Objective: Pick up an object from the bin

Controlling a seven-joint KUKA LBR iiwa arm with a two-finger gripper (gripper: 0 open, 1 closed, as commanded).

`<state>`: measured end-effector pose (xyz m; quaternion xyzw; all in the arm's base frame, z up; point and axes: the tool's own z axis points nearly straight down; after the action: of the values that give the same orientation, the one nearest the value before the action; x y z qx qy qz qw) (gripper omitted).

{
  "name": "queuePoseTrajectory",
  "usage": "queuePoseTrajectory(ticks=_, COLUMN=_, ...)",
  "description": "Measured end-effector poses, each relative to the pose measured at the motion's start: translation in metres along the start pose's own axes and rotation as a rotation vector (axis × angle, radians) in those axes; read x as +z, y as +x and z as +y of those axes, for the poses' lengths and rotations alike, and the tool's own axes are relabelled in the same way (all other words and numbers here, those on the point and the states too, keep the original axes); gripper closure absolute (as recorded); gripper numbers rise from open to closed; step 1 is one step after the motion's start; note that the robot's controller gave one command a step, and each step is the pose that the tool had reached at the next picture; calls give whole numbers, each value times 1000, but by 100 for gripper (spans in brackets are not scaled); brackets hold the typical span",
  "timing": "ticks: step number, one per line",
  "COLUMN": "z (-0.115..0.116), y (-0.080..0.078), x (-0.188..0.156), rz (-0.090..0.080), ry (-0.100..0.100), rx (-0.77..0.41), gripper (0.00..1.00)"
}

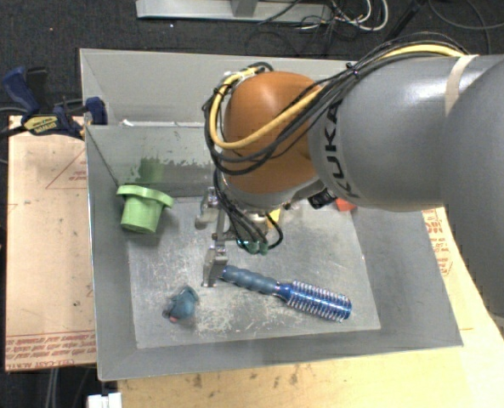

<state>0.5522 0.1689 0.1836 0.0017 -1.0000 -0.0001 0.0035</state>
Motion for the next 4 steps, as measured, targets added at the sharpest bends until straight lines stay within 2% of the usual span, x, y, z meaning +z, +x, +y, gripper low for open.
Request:
queuePoseTrajectory(ticks=1, z=-35, y=10, x=103, rz=-10, ry=0, rx=-467, gripper=0)
queuePoseTrajectory(ticks=2, z=-34, y=-41, x=-19, rz=-21, ry=2, rx=-515, gripper=0)
queuePoseTrajectory(ticks=3, z=-114, y=0, x=104, rz=-11, ry=-1, rx=-590, gripper=0)
queuePoseTrajectory(ticks=4, z=-105, y=-11, x=104, rz=-9, ry=1, rx=-474, gripper=0)
